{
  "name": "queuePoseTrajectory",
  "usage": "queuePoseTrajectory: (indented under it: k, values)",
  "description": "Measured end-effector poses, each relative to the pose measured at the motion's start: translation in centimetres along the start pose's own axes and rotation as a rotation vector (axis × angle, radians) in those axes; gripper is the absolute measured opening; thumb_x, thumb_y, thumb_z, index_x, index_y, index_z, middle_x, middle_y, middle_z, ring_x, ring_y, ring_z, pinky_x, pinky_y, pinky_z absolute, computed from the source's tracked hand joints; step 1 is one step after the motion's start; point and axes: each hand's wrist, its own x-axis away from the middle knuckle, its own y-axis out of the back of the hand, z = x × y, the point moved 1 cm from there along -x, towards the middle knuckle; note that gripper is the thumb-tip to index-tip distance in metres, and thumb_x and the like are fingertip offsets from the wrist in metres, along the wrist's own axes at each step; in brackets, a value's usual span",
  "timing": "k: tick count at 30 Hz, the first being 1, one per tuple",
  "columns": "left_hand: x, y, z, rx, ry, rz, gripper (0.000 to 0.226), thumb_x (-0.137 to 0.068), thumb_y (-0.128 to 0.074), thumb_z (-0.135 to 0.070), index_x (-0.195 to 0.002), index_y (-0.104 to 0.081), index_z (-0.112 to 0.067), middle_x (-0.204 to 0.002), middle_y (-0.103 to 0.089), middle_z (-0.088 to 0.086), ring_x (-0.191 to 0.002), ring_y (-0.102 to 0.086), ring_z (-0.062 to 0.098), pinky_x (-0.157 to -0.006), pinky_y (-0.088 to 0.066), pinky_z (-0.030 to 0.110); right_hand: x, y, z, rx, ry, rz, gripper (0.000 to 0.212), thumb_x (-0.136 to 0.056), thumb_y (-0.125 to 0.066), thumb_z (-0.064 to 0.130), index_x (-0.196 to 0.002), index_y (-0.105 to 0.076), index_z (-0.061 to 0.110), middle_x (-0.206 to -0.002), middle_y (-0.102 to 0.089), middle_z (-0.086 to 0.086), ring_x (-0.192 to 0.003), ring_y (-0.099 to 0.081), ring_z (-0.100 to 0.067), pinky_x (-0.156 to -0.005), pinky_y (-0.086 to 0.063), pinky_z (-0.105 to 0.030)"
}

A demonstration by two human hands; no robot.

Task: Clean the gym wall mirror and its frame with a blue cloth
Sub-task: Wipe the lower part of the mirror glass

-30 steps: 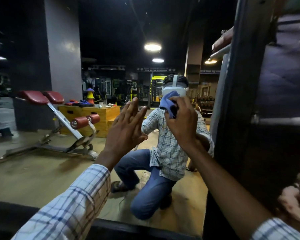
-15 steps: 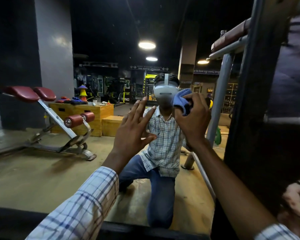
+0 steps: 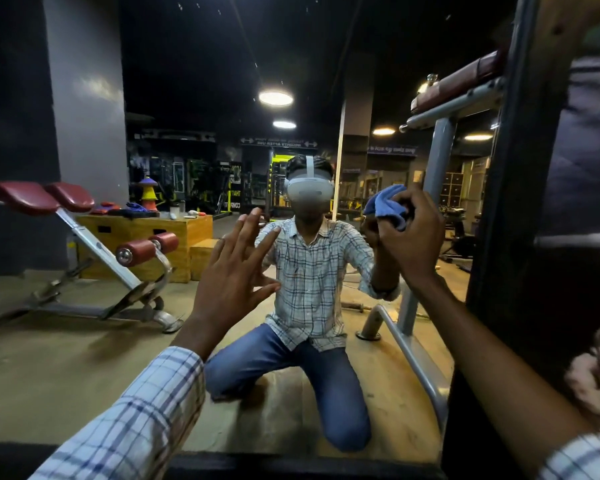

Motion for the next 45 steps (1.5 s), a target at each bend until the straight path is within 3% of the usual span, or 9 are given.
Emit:
queuePoseTrajectory:
  k: [8,10,16,21,24,30,32,39,45]
  values:
    - [2.2,-0.4,2.5,0.004,0.055,-0.036,0.102,-0.083,-0.074,-0.061,-0.165,-0.024,-0.027,-0.175,-0.001,0.007,-0.16,-0.004,0.026,-0.123,-0.019,0.047,2.5,-2.5,3.1,-0.045,-0.088,-0.059,0.029,-0.086,-0.072,0.009,-0.113,-0.061,0.013,-0.115,-0.058,0.004,-0.099,-0.053,0.002,-0.089,-0.053,-0.02]
    - [2.6,-0.6,2.9,0.005,0.055,-0.046,0.101,-0.083,-0.073,-0.061,-0.165,-0.024,-0.027,-0.175,0.0,0.006,-0.16,-0.002,0.024,-0.123,-0.02,0.048,7.6,-4.0,3.2,-0.049,0.051,0.171,0.034,-0.082,-0.076,0.006,-0.113,-0.063,0.011,-0.115,-0.059,0.0,-0.094,-0.053,0.005,-0.081,-0.052,-0.013]
    - [3.0,-0.6,3.2,-0.018,0.046,-0.023,0.1,-0.086,-0.071,-0.061,-0.165,-0.02,-0.027,-0.175,0.001,0.007,-0.161,-0.004,0.026,-0.123,-0.021,0.046,13.9,-3.5,1.5,0.135,0.664,0.797,0.039,-0.076,-0.062,0.024,-0.116,-0.061,0.021,-0.116,-0.064,-0.004,-0.104,-0.063,-0.025,-0.085,-0.054,-0.054]
    - [2.9,-0.6,3.3,-0.002,0.046,0.0,0.101,-0.085,-0.073,-0.06,-0.165,-0.02,-0.029,-0.175,0.0,0.007,-0.161,-0.006,0.028,-0.122,-0.027,0.049,1.1,-3.2,4.4,0.099,0.166,0.13,0.034,-0.088,-0.072,0.011,-0.12,-0.061,0.011,-0.12,-0.061,-0.006,-0.1,-0.061,-0.017,-0.081,-0.05,-0.019]
    - [3.4,-0.7,4.0,-0.011,0.029,-0.003,0.099,-0.087,-0.07,-0.061,-0.165,-0.019,-0.029,-0.175,0.001,0.007,-0.161,-0.004,0.027,-0.123,-0.024,0.048,0.8,-5.0,6.0,0.034,-0.09,-0.098,0.028,-0.091,-0.068,0.011,-0.118,-0.062,0.013,-0.119,-0.061,-0.003,-0.102,-0.058,-0.011,-0.083,-0.053,-0.02]
    - [5.6,-0.2,6.6,-0.008,0.009,0.006,0.106,-0.082,-0.079,-0.056,-0.165,-0.02,-0.027,-0.174,-0.001,0.009,-0.16,-0.007,0.03,-0.123,-0.025,0.052,14.8,-8.4,7.4,0.16,0.881,0.857,0.031,-0.087,-0.056,0.023,-0.115,-0.067,0.015,-0.112,-0.065,-0.007,-0.099,-0.064,-0.024,-0.081,-0.055,-0.048]
    - [5.8,-0.2,7.4,-0.011,-0.008,0.025,0.108,-0.081,-0.079,-0.057,-0.165,-0.019,-0.028,-0.175,0.0,0.008,-0.16,-0.006,0.029,-0.125,-0.021,0.049,12.3,-8.4,7.2,0.207,0.889,0.781,0.029,-0.092,-0.054,0.024,-0.119,-0.064,0.016,-0.117,-0.064,-0.009,-0.102,-0.065,-0.026,-0.085,-0.056,-0.049]
    - [6.8,-0.7,9.3,0.0,0.0,-0.01,0.102,-0.083,-0.071,-0.065,-0.165,-0.02,-0.031,-0.174,-0.001,0.009,-0.161,-0.006,0.029,-0.124,-0.006,0.036,4.1,-10.6,10.3,-0.03,-0.083,-0.128,0.03,-0.09,-0.071,0.009,-0.119,-0.061,0.011,-0.12,-0.059,-0.003,-0.103,-0.055,-0.007,-0.084,-0.053,-0.02]
    - [8.1,-0.3,12.8,0.041,0.006,0.014,0.105,-0.083,-0.069,-0.068,-0.166,-0.016,-0.032,-0.174,0.007,0.008,-0.161,0.001,0.028,-0.126,-0.016,0.046,11.8,-13.4,11.5,0.123,0.674,0.722,0.041,-0.083,-0.07,0.01,-0.123,-0.061,0.012,-0.118,-0.061,-0.012,-0.104,-0.061,-0.025,-0.087,-0.056,-0.044]
